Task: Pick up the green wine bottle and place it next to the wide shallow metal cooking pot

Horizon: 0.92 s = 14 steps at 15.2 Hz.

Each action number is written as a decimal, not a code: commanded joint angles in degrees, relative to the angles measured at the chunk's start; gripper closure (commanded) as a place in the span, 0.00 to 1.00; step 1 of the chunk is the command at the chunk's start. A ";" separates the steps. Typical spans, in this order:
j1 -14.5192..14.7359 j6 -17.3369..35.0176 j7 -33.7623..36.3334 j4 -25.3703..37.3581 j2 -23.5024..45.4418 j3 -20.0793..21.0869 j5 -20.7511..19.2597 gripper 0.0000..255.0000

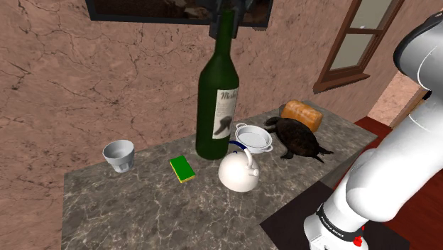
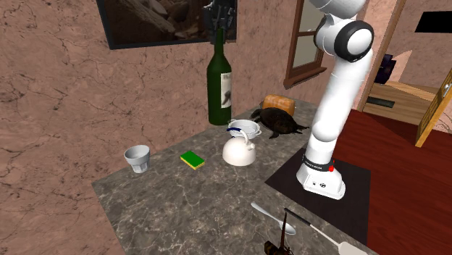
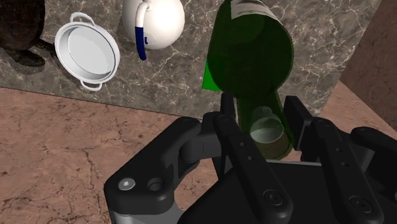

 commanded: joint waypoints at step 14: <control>-6.56 -7.47 -11.70 2.00 -6.57 -7.27 4.21 1.00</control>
